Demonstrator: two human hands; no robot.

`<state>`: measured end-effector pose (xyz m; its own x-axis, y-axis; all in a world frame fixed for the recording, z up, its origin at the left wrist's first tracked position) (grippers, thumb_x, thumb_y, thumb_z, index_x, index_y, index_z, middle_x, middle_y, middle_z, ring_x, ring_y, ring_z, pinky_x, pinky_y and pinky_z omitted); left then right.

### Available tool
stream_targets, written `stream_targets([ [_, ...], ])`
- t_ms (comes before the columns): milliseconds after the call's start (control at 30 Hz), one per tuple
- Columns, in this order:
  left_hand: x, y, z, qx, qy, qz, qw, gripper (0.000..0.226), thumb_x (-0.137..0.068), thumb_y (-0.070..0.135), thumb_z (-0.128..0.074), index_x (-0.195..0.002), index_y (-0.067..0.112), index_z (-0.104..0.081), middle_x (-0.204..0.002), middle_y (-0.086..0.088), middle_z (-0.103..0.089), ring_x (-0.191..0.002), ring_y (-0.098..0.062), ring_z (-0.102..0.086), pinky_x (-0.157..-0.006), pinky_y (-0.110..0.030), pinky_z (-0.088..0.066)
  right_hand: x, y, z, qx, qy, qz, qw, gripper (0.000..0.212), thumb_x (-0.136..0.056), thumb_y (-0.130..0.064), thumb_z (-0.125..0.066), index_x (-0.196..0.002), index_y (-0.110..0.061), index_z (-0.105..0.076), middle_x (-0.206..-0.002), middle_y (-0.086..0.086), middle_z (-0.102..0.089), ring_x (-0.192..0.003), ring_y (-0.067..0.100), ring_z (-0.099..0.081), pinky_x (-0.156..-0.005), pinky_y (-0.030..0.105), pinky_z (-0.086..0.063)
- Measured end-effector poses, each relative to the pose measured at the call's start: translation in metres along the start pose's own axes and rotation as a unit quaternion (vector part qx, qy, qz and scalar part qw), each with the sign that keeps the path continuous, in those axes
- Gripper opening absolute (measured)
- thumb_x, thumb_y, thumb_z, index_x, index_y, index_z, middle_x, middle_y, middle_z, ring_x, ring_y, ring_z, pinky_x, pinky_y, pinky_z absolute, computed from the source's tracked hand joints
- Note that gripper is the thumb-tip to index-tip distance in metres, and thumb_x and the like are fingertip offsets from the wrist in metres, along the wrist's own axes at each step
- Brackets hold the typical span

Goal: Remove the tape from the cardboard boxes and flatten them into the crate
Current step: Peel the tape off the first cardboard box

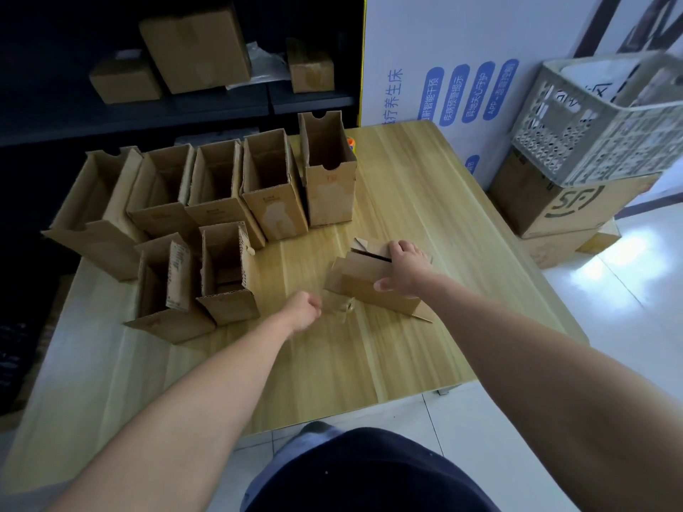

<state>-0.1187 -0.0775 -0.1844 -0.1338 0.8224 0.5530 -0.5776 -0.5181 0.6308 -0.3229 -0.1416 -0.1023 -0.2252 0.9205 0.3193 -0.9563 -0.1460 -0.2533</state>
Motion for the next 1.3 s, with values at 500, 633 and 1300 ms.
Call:
stream_targets([
  [500, 0.012, 0.006, -0.006, -0.298, -0.159, -0.071, 0.938, 0.039, -0.099, 0.01, -0.035, -0.137, 0.008, -0.043, -0.152, -0.008, -0.012, -0.126, -0.028, -0.039, -0.107, -0.03, -0.03, 0.008, -0.008, -0.005, 0.022, 0.028, -0.024, 0.999, 0.086, -0.076, -0.044, -0.073, -0.142, -0.014, -0.028, -0.144, 0.009, -0.032, -0.138, 0.029, -0.022, -0.113, 0.041, -0.018],
  [633, 0.012, 0.008, 0.005, -0.165, -0.138, -0.058, 0.975, 0.038, -0.098, 0.006, -0.038, -0.136, 0.009, -0.043, -0.148, -0.012, -0.028, -0.132, -0.028, -0.037, -0.105, -0.028, -0.03, 0.014, -0.014, -0.001, 0.047, 0.034, -0.028, 0.998, 0.079, -0.078, -0.04, -0.071, -0.141, -0.014, -0.031, -0.142, 0.01, -0.033, -0.135, 0.029, -0.024, -0.111, 0.041, -0.019],
  [1300, 0.022, 0.018, 0.043, 0.344, 0.024, -0.092, 0.934, 0.032, -0.091, -0.012, -0.033, -0.106, 0.016, -0.037, -0.088, -0.007, -0.056, -0.083, -0.023, -0.061, -0.075, -0.033, -0.052, 0.019, -0.078, -0.041, -0.058, -0.009, 0.039, 0.997, 0.025, -0.089, -0.024, -0.06, -0.112, -0.018, -0.065, -0.107, 0.008, -0.064, -0.102, 0.027, -0.056, -0.083, 0.033, -0.047],
])
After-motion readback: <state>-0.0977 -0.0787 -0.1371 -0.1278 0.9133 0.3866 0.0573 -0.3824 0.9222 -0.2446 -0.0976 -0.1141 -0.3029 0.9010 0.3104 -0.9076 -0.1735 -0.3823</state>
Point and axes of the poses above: each hand's wrist, its own x-axis away from the middle knuckle, its own z-axis out of the back of the hand, y = z × x, the point moved 1 cm from there along -x, towards the middle knuckle
